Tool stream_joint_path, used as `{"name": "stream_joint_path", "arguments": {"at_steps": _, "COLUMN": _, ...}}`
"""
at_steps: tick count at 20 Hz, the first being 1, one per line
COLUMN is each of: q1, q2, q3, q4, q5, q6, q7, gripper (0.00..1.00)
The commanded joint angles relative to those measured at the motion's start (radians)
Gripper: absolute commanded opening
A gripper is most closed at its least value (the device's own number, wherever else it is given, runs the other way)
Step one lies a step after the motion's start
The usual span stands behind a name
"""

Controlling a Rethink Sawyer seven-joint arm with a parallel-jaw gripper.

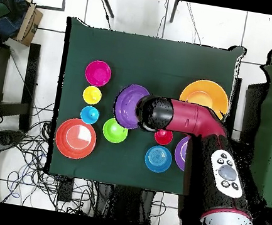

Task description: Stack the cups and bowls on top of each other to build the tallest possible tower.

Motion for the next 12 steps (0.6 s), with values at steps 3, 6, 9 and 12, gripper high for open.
{"name": "stream_joint_path", "arguments": {"at_steps": 3, "q1": 0.006, "q2": 0.024, "q3": 0.040, "q4": -0.093, "q5": -0.018, "q6": 0.111, "q7": -0.055, "gripper": 0.00}}
{"name": "stream_joint_path", "arguments": {"at_steps": 6, "q1": 0.008, "q2": 0.037, "q3": 0.039, "q4": -0.111, "q5": -0.018, "q6": 0.116, "q7": -0.051, "gripper": 0.00}}
{"name": "stream_joint_path", "arguments": {"at_steps": 9, "q1": 0.012, "q2": 0.042, "q3": 0.042, "q4": -0.124, "q5": -0.017, "q6": 0.124, "q7": -0.051, "gripper": 0.00}}
{"name": "stream_joint_path", "arguments": {"at_steps": 12, "q1": 0.012, "q2": 0.053, "q3": 0.047, "q4": -0.143, "q5": -0.016, "q6": 0.139, "q7": -0.061, "gripper": 0.00}}
